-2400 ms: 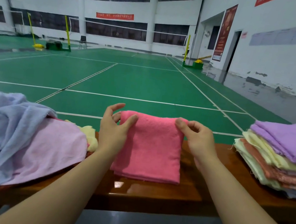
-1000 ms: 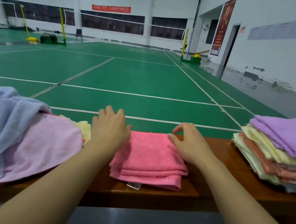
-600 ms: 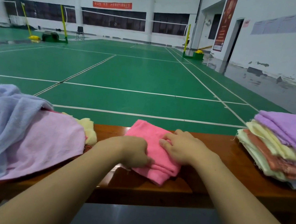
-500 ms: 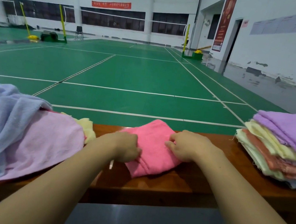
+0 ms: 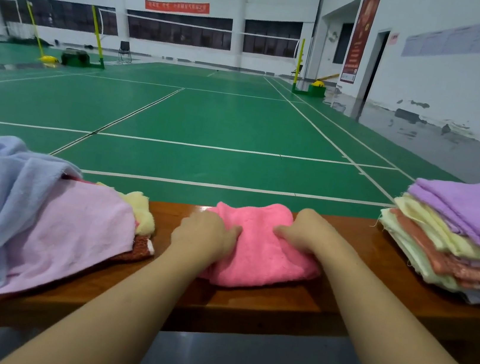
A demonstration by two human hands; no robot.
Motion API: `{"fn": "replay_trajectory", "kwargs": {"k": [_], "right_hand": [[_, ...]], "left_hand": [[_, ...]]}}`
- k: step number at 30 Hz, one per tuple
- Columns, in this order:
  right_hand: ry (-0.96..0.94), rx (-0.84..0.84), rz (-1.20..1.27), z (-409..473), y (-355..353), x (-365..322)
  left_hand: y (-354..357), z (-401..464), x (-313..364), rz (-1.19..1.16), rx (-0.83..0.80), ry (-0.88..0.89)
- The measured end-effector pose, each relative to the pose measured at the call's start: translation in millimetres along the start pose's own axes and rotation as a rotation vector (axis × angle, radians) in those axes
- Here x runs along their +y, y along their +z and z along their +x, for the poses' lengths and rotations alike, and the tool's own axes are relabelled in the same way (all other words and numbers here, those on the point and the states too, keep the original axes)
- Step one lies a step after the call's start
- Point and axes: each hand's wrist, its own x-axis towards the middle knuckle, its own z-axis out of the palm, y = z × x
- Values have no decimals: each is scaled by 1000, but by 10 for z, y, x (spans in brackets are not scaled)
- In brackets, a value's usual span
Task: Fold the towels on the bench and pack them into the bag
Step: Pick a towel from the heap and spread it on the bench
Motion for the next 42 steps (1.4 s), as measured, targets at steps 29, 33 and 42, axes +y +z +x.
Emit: {"fn": "replay_trajectory", "kwargs": {"k": [29, 33, 42], "right_hand": [[353, 489, 106, 33, -2057, 2726], [235, 561, 251, 116, -1758, 3014], [106, 316, 86, 70, -1863, 3006]], "left_hand": [[26, -98, 3486, -1011, -334, 210], [330, -88, 3503, -974, -394, 86], [319, -111, 3531, -606, -15, 821]]}}
